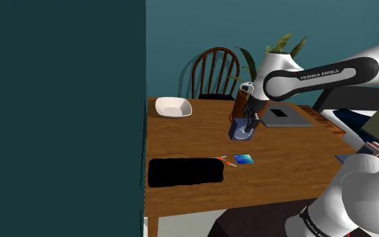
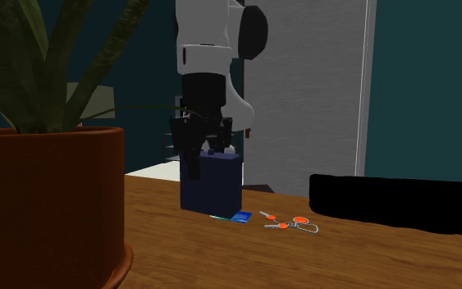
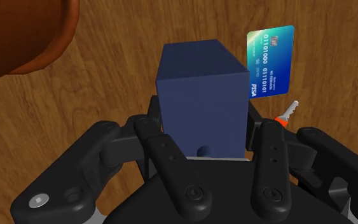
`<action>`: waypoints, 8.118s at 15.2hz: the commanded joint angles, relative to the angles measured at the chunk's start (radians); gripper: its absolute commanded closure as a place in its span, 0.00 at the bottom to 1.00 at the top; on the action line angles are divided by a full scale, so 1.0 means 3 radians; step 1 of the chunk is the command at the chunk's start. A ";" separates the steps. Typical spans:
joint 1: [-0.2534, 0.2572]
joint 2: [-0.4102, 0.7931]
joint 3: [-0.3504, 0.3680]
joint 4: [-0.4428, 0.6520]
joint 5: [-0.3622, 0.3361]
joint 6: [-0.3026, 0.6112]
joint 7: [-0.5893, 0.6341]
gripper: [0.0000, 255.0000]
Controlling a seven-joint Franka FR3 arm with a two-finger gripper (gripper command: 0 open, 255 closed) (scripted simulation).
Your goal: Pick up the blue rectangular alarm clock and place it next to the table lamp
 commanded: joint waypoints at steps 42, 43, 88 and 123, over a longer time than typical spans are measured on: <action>0.0047 -0.0252 0.0204 0.1744 0.0090 -0.1995 0.0005 1.00; 0.0049 -0.0241 0.0206 0.1799 0.0093 -0.2039 0.0003 1.00; -0.0356 -0.0870 -0.0874 0.2806 -0.0730 -0.3360 -0.1728 1.00; -0.0622 -0.1481 -0.1599 0.1693 -0.1384 -0.2532 -0.2240 1.00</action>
